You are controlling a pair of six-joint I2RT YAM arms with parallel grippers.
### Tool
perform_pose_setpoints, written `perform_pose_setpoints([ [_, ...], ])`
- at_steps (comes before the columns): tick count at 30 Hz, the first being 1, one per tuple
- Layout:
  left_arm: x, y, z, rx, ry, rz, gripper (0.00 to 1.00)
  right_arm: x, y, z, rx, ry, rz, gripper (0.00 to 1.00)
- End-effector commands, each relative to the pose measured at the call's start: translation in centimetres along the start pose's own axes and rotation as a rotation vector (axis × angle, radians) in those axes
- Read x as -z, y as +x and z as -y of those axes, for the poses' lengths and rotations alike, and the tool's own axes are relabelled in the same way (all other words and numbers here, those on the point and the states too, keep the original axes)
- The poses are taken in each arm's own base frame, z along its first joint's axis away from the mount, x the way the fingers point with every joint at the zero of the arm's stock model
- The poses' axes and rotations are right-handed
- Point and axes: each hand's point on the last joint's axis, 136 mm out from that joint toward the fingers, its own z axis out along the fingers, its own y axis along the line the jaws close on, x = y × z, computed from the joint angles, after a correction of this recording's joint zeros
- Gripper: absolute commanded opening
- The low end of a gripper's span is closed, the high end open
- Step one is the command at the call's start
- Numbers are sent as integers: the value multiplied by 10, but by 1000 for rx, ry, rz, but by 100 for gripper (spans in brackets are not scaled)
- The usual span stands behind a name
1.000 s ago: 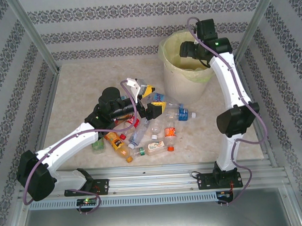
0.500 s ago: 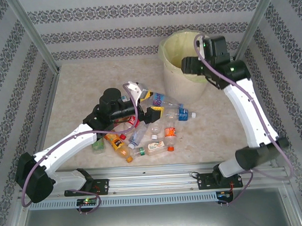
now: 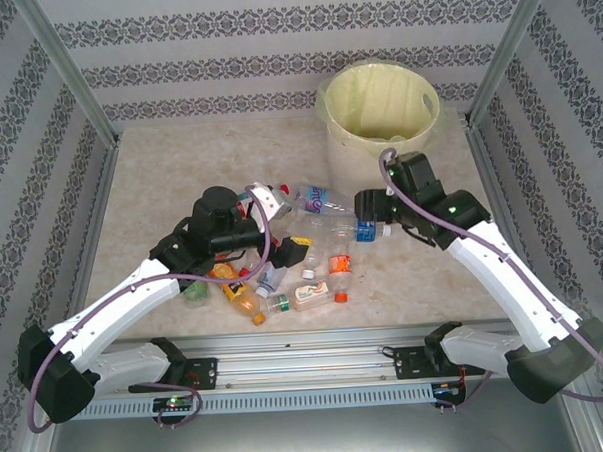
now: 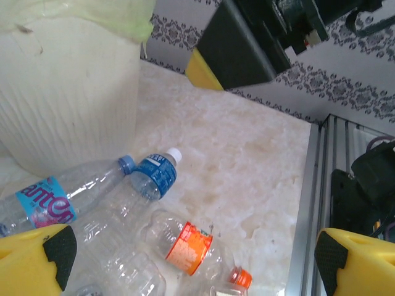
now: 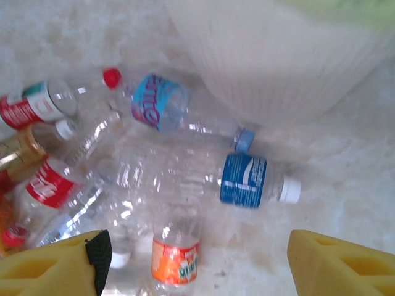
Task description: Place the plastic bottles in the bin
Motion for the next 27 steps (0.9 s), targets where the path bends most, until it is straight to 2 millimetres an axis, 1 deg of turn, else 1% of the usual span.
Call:
perform_pose_setpoints([
  [1,0,15,2,-41,7,-57,100,-11,22,2,-47,14,-24,77],
  [4,-2,19,3,-24,19,-81,100,-24,43,-3,-64,-6,-59,77],
  [7,-4,18,7,-13,44,-73,100,-39,62,-9,-82,-34,-90,78],
  [12,-5,19,7,-19,37,-74,100,-65,88,-17,-83,-47,-134,82],
  [18,-6,18,6,-4,37,-65,100,-92,111,-21,-97,-38,-181,87],
  [22,-6,18,5,-4,28,-66,100,-107,123,-24,-97,-35,-224,88],
  [27,-6,18,4,-5,25,-65,100,-121,135,-25,-97,-23,-253,86],
])
